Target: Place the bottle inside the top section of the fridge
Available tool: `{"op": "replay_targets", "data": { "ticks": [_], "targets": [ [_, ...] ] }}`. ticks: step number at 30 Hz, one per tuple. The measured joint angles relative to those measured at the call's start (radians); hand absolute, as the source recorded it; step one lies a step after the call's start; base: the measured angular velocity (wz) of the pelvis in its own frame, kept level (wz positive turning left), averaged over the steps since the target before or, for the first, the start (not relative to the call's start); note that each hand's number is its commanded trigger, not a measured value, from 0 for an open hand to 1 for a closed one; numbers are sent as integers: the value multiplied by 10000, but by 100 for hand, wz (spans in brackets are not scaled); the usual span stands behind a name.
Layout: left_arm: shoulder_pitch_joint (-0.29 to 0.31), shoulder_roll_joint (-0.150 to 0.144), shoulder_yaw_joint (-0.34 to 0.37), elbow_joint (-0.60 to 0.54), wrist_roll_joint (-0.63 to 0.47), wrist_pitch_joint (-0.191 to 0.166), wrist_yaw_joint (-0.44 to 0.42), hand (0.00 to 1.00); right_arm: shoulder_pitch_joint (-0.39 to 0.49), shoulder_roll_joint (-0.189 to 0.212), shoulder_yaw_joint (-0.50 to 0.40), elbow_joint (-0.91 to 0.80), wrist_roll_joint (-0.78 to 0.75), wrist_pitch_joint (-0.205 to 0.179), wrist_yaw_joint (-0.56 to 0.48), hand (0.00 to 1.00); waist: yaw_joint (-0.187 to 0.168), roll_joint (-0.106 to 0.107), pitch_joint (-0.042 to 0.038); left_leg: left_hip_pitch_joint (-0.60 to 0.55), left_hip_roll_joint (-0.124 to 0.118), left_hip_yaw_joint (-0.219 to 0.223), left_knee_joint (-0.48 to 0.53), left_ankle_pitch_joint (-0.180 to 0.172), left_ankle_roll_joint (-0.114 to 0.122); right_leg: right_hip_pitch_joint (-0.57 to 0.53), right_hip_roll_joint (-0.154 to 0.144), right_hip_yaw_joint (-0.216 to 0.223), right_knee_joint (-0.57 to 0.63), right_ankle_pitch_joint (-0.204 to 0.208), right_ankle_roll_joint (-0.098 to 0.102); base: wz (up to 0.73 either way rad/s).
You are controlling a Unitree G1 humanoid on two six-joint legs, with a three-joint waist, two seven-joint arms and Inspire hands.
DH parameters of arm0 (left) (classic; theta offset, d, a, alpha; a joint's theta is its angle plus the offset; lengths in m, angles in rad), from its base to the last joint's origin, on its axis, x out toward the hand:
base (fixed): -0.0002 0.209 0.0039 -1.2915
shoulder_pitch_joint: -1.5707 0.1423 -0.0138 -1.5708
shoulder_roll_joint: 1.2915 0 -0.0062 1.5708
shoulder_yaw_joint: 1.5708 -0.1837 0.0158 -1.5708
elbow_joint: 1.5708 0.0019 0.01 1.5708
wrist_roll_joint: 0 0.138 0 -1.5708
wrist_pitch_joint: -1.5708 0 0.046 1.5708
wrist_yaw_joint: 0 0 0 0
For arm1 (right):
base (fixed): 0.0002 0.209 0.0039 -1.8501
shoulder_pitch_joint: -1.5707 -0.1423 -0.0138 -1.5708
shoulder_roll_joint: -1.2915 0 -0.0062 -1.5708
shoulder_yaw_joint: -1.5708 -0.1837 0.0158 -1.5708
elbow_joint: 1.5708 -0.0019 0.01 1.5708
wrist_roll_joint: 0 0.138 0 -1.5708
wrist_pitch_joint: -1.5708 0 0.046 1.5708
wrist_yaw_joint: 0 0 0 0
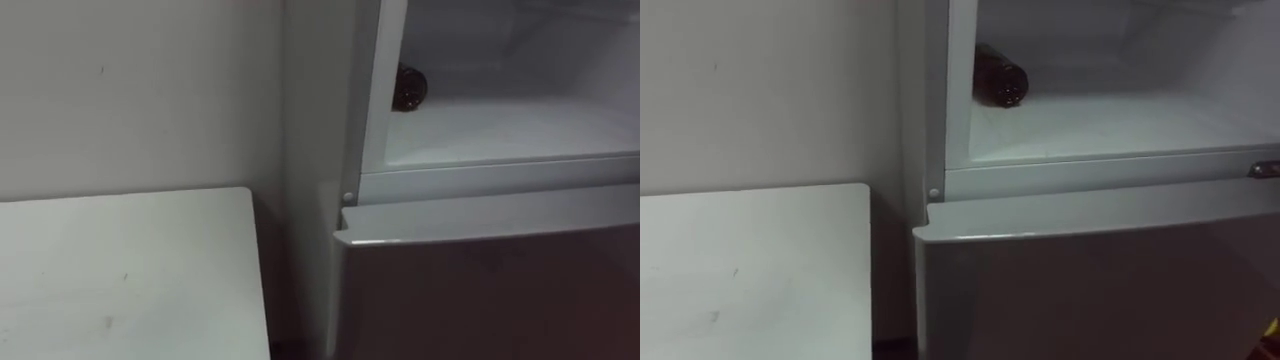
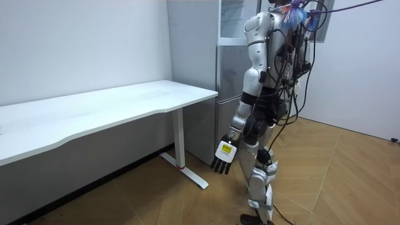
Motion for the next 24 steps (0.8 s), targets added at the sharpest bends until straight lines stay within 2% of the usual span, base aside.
{"op": "replay_targets", "data": {
  "ticks": [3,8,12,17,19,24],
  "targets": [
    [-1,2,142,-287,129,30,0,0,-33,-284,-300,-434,-243,-113,-596,0,-67,-66,8,1,-10,11,-7,0,0,0,62,36,-39,10,5,-2],
    [3,13,193,-304,126,55,51,0,-66,-620,-951,-1045,-1277,-308,-1470,0,-251,-58,13,-22,-6,4,-43,0,0,-5,83,30,-129,10,8,0],
    [7,15,335,-253,145,65,88,0,-63,-693,-1460,-1928,-1881,-324,-2227,0,-290,-11,-2,-19,-8,-25,-48,8,-11,-21,81,-9,-109,-14,7,-3],
    [-18,42,376,-45,341,60,86,0,-246,-721,-1684,-2753,-3288,-369,-2477,0,-438,-50,-6,16,-11,-7,-43,8,-11,-24,79,-17,-14,-69,4,0],
    [-36,44,378,207,340,54,112,0,-453,-724,-1783,-3276,-3693,-382,-2727,0,-568,-97,-14,10,-12,-13,-40,8,-11,-27,78,-17,-3,-87,6,2],
    [-50,56,379,419,343,43,249,0,-469,-843,-2075,-3920,-3951,-415,-3081,0,-579,-285,-20,-20,-13,-11,-40,8,-11,-73,73,-18,-28,-91,8,0]
  ]
}}
